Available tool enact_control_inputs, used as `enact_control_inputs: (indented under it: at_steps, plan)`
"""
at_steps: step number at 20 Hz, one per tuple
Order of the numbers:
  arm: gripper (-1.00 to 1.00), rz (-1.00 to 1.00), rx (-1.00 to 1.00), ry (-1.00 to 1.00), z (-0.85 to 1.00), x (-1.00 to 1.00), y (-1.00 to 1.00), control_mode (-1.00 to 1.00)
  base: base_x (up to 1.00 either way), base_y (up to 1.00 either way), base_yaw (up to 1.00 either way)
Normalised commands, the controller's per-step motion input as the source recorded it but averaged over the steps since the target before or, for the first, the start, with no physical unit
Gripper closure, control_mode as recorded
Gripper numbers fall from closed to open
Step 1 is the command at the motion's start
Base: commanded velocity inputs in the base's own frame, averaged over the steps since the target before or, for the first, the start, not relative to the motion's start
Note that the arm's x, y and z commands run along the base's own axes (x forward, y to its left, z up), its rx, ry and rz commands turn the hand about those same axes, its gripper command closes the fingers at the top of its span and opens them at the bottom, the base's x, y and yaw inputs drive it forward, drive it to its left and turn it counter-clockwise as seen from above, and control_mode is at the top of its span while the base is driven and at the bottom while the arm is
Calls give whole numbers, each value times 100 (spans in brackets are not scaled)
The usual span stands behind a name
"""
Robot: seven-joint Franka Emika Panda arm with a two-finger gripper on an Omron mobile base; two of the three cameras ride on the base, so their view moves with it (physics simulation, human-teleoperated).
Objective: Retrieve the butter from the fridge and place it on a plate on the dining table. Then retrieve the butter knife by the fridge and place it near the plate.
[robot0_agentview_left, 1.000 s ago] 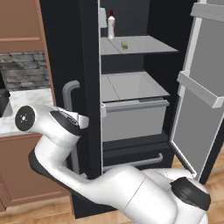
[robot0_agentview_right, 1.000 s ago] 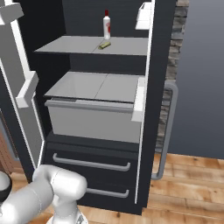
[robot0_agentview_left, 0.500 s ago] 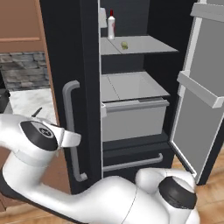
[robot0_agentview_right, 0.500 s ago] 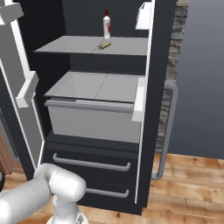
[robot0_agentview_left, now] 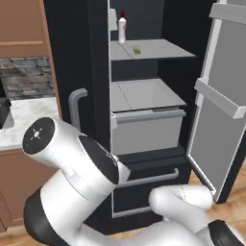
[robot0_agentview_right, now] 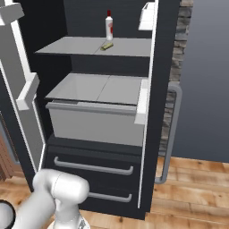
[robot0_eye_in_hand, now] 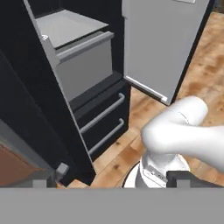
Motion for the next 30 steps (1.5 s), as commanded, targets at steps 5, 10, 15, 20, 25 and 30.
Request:
enact_control_inputs:
  at_steps: [5, 10, 15, 20, 25, 30]
  plan:
    - [-100, 17, 52, -4, 3, -35, -100, -100, 0, 0, 0]
    - [-100, 1, 79, 8, 9, 13, -100, -100, 0, 0, 0]
    - [-100, 6, 84, 1, 5, 36, -100, -100, 0, 0, 0]
    - [-100, 9, 63, 0, 1, 71, -38, -100, 0, 0, 0]
    - [-100, 5, 12, 0, -2, 69, 13, -100, 0, 0, 0]
    - [-100, 6, 1, 0, 0, 71, 40, -100, 0, 0, 0]
